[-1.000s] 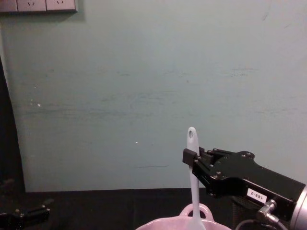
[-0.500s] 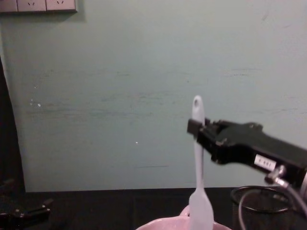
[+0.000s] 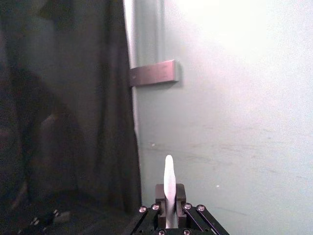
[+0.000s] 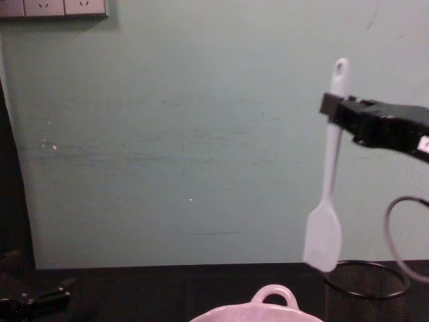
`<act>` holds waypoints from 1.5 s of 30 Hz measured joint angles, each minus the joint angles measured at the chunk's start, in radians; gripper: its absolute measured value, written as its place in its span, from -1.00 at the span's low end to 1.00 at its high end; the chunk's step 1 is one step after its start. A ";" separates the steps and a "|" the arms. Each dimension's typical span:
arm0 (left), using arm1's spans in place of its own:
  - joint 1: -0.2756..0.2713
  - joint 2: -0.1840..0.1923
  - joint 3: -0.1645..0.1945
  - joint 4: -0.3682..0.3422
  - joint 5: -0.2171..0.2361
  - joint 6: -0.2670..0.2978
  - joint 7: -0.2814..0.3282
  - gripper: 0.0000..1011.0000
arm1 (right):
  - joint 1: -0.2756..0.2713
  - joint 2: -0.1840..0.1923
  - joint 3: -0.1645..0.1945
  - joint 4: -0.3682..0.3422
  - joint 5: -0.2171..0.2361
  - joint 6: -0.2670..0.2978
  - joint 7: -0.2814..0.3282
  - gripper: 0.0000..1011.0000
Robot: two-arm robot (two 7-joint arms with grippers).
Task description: Use the one hand to pick up the spoon and stir the clear water in the bowl.
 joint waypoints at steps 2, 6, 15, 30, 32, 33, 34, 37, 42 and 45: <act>0.000 0.000 0.000 0.000 0.000 0.000 0.000 0.99 | -0.009 0.000 0.015 -0.011 0.016 0.005 -0.007 -0.76; 0.000 0.000 0.000 0.000 0.000 0.000 0.000 0.99 | -0.034 -0.001 0.059 -0.026 0.054 0.005 -0.022 -0.76; 0.000 0.000 0.000 0.000 0.000 0.000 0.000 0.99 | -0.058 -0.011 0.116 0.016 0.127 -0.004 -0.033 -0.76; 0.000 0.000 0.000 0.000 0.000 0.000 0.000 0.99 | -0.038 -0.051 0.123 0.154 0.215 -0.004 -0.023 -0.76; 0.000 0.000 0.000 0.000 0.000 0.000 0.000 0.99 | -0.031 -0.056 0.122 0.180 0.237 0.004 -0.015 -0.76; 0.000 0.000 0.000 0.000 0.000 0.000 0.000 0.99 | -0.027 -0.057 0.120 0.197 0.251 0.008 -0.009 -0.76; 0.000 0.000 0.000 0.000 0.000 0.000 0.000 0.99 | -0.025 -0.058 0.119 0.205 0.256 0.009 -0.008 -0.76; 0.000 0.000 0.000 0.000 0.000 0.000 0.000 0.99 | -0.021 -0.058 0.116 0.226 0.268 0.013 -0.006 -0.76; 0.000 0.000 0.000 0.000 0.000 0.000 0.000 0.99 | -0.019 -0.058 0.107 0.259 0.289 0.015 -0.001 -0.76; 0.000 0.000 0.000 0.000 0.000 0.000 0.000 0.99 | -0.019 -0.056 0.104 0.265 0.294 0.014 0.000 -0.76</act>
